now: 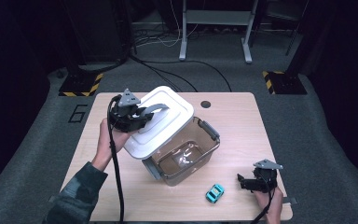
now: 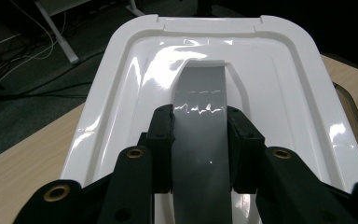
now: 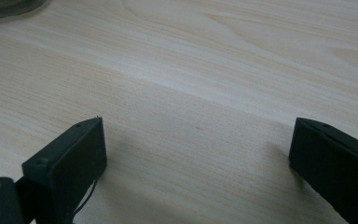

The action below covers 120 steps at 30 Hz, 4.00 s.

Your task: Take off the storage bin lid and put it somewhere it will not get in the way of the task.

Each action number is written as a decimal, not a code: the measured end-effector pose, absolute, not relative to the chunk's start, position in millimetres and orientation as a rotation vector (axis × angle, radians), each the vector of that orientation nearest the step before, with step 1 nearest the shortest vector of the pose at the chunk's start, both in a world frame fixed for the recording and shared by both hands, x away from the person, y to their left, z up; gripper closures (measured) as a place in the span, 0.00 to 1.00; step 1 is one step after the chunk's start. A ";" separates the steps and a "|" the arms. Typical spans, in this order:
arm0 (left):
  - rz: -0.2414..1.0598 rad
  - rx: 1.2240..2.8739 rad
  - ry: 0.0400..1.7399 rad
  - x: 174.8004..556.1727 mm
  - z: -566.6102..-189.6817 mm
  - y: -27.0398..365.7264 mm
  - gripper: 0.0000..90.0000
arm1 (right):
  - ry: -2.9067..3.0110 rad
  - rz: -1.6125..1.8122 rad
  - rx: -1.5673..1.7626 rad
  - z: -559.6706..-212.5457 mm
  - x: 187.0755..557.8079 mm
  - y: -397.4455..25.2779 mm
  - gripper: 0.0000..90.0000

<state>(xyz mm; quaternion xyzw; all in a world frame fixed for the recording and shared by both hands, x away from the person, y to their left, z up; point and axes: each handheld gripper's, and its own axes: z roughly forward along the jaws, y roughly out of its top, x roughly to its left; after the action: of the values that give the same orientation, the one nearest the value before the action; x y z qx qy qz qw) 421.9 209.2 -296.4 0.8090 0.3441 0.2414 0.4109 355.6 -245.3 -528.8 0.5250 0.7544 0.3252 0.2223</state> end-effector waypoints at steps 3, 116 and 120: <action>0.616 2.040 0.872 421.6 -294.4 214.5 0.74 | 2.084 0.898 1.450 -528.8 355.5 -245.3 0.04; 0.624 1.853 1.505 478.7 -424.0 346.7 0.74 | 2.073 0.901 1.459 -528.8 355.4 -244.8 0.04; 0.619 1.839 1.510 479.1 -428.0 346.6 0.74 | 2.073 0.901 1.459 -528.8 355.4 -244.8 0.04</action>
<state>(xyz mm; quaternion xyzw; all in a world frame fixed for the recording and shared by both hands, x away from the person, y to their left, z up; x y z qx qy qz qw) 479.1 346.6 -428.0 0.7048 0.5787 0.2374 0.3347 355.4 -244.8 -528.8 0.5286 0.7510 0.3263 0.2238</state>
